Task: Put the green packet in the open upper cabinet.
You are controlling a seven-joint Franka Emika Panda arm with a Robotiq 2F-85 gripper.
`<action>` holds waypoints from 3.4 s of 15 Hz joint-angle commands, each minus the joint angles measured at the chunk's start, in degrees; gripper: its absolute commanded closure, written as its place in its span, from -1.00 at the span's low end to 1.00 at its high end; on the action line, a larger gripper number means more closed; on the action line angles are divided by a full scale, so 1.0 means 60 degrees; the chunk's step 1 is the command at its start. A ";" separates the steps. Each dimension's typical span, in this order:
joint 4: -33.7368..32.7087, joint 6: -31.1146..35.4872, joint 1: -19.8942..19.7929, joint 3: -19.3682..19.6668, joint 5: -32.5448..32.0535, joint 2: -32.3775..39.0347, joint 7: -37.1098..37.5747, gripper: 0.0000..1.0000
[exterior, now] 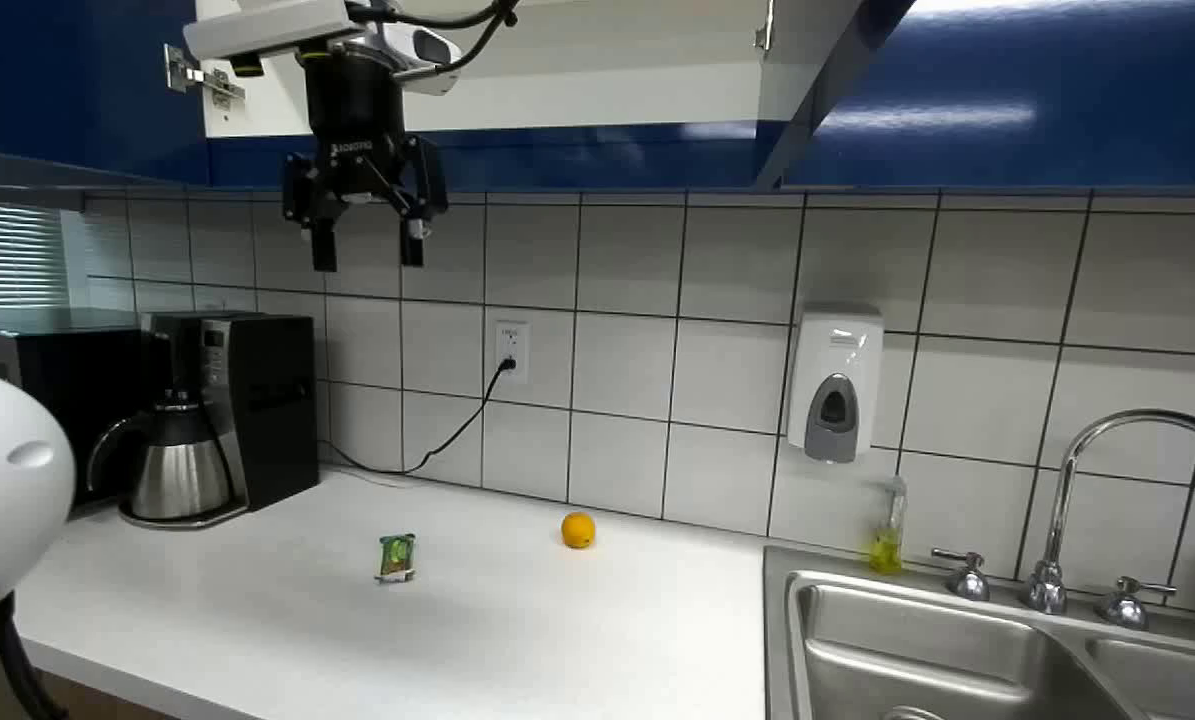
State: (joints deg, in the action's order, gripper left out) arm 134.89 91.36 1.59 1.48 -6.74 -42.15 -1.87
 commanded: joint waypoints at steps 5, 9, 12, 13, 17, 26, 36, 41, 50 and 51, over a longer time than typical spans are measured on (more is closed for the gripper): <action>-0.0015 -0.0008 -0.0076 -0.0054 0.0037 0.0010 -0.0038 -1.00; -0.0015 -0.0008 -0.0076 -0.0054 0.0037 0.0010 -0.0038 -1.00; -0.0058 0.0001 -0.0084 -0.0016 0.0035 0.0171 -0.0070 -1.00; -0.0035 0.0029 -0.0069 0.0004 0.0068 0.0239 -0.0092 -1.00; 0.0301 0.0073 -0.0032 -0.0057 0.0019 0.0457 -0.0125 -1.00; 0.1795 0.0354 0.0299 -0.0296 -0.0105 0.0570 -0.0385 -1.00; 0.3105 0.3249 0.0744 -0.0533 0.0242 0.1719 -0.0303 -1.00; 0.3303 0.5268 0.1192 -0.0699 0.0778 0.3112 -0.0427 -1.00; 0.1578 0.7273 0.1163 -0.1309 0.0382 0.6426 0.0073 -1.00; 0.1325 0.7346 0.1158 -0.1326 0.0347 0.6748 0.0138 -1.00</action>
State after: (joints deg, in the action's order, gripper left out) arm 148.30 134.30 9.42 -5.18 -3.21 -8.42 -3.01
